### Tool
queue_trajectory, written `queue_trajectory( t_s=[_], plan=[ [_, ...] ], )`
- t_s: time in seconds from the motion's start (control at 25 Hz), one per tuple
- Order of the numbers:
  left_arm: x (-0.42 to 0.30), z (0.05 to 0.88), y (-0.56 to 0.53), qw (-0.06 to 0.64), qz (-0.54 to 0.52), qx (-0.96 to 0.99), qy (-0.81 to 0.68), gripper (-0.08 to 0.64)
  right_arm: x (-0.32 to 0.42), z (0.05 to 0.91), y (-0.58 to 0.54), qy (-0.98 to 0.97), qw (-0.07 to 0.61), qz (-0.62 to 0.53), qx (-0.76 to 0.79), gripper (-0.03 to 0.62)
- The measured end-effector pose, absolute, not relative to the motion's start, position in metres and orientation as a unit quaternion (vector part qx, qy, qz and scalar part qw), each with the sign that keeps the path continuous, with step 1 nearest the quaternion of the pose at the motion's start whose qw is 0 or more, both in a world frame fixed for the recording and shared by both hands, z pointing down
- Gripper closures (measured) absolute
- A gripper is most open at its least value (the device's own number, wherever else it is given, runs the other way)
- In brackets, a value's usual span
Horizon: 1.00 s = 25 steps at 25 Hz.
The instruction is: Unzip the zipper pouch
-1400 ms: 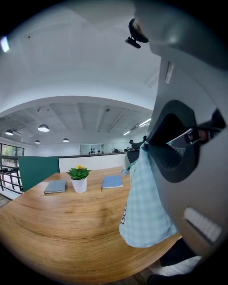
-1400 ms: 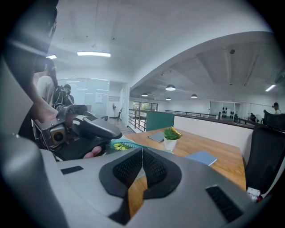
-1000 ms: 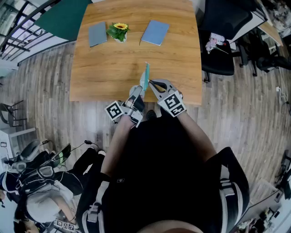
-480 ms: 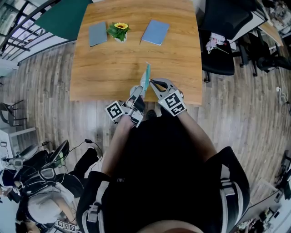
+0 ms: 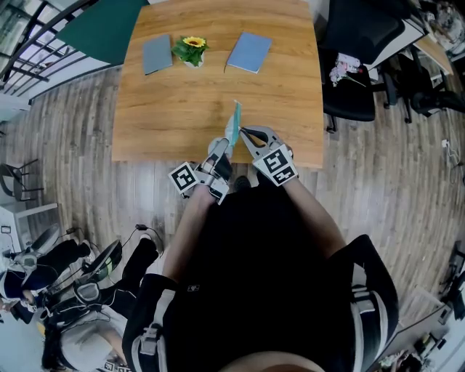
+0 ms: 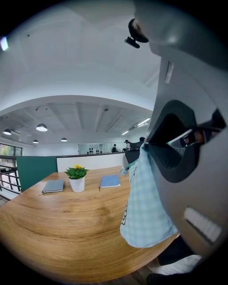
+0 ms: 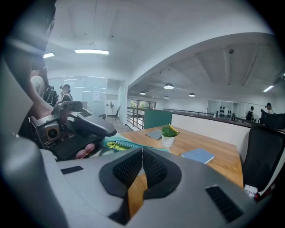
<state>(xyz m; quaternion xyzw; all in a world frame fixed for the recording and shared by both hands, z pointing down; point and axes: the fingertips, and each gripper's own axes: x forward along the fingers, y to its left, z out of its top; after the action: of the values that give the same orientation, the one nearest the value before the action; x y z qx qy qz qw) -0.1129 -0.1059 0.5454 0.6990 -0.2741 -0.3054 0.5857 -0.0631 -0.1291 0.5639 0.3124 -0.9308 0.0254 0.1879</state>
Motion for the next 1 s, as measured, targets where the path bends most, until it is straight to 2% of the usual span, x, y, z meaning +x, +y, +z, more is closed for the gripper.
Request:
queue_trajectory(
  t_s=[1.0],
  plan=[
    [-0.11,0.543,-0.109,0.586,-0.301,0.703,-0.269,0.561,-0.056,0.566,-0.145,-0.927,0.186,0.036,0.324,0.584]
  ],
)
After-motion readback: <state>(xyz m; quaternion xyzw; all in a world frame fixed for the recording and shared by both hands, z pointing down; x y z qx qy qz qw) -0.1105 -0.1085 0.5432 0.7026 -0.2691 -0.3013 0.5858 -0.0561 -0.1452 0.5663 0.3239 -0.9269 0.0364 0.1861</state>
